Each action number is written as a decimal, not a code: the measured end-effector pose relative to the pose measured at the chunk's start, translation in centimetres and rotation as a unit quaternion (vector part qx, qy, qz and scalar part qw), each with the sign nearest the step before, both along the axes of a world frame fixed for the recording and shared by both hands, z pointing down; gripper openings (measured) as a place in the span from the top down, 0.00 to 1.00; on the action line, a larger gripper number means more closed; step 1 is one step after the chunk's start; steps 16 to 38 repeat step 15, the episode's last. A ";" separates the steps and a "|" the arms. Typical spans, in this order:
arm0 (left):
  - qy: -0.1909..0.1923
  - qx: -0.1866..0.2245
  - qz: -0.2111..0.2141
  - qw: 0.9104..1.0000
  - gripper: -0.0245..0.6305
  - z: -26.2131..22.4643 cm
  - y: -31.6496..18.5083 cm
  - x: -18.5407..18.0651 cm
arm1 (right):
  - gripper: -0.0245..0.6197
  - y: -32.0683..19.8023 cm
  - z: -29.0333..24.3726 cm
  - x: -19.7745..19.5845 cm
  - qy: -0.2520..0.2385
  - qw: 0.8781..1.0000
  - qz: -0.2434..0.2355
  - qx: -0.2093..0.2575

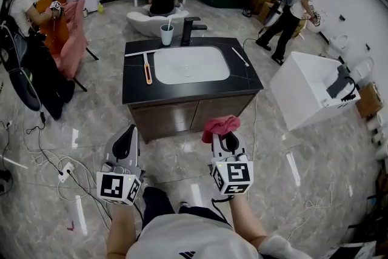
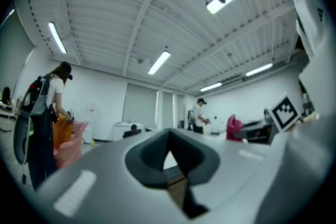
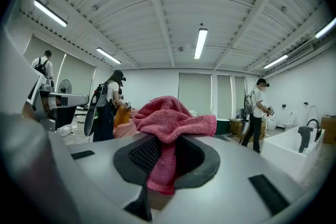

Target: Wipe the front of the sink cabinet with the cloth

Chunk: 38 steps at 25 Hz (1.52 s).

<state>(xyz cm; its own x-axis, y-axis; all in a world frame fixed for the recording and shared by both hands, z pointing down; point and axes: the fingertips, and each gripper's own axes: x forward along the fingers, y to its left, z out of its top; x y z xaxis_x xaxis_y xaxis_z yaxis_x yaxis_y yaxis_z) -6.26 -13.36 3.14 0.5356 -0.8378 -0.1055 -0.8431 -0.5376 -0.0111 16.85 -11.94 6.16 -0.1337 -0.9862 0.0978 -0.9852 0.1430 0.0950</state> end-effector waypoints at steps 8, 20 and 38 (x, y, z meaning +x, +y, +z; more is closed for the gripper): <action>0.008 0.001 0.000 1.000 0.96 -0.1 -0.2 0.0 | 0.86 -0.1 -0.4 0.0 -0.008 1.000 0.005 0.009; 0.006 0.001 0.004 1.000 0.96 -0.5 -0.5 0.1 | 0.86 -0.7 -0.9 -0.3 -0.010 1.000 0.006 0.012; 0.006 0.001 0.004 1.000 0.96 -0.5 -0.5 0.1 | 0.86 -0.7 -0.9 -0.3 -0.010 1.000 0.006 0.012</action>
